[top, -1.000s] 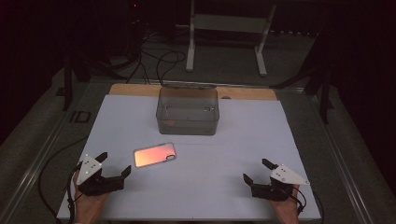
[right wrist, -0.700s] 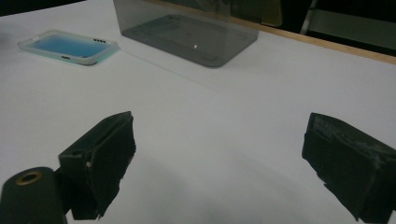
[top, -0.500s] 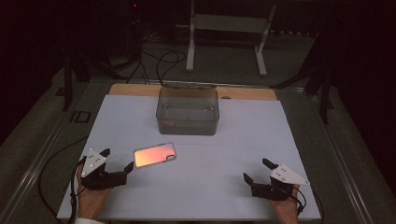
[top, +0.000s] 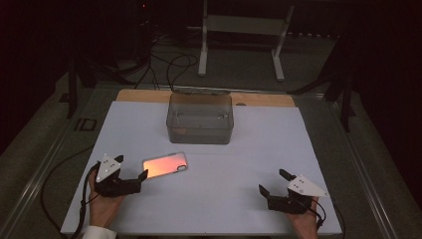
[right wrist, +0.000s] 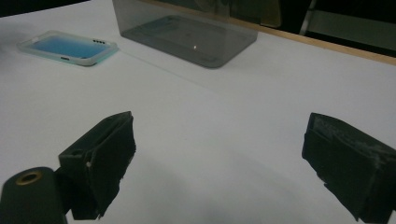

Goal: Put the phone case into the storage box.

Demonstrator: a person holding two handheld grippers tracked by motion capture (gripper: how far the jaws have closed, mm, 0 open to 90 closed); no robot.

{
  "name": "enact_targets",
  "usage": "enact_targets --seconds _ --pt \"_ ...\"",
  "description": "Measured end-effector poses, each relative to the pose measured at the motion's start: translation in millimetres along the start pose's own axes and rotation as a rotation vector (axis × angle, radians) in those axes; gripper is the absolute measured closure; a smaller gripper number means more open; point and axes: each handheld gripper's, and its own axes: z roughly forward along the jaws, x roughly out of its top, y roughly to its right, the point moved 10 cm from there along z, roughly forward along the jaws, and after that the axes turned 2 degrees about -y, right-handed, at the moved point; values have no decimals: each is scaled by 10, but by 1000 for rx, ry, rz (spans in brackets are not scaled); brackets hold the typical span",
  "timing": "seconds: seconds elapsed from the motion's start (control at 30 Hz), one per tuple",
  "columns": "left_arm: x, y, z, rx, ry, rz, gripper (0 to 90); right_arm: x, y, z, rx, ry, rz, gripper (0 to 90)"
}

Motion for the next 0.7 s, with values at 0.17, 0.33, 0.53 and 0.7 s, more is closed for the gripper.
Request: enact_targets --seconds 0.17,0.33,0.53,0.7 --pt "-6 -4 63 2 -23 6 25 -1 2 2 0 0 -1 94" --pt "2 -12 114 6 -40 12 41 -2 2 5 -2 -2 -4 95" --pt "-7 -25 182 7 -62 13 42 -3 4 5 -2 -2 -3 95" --pt "-32 -28 240 4 -81 10 51 -8 3 8 -1 -7 -5 95"
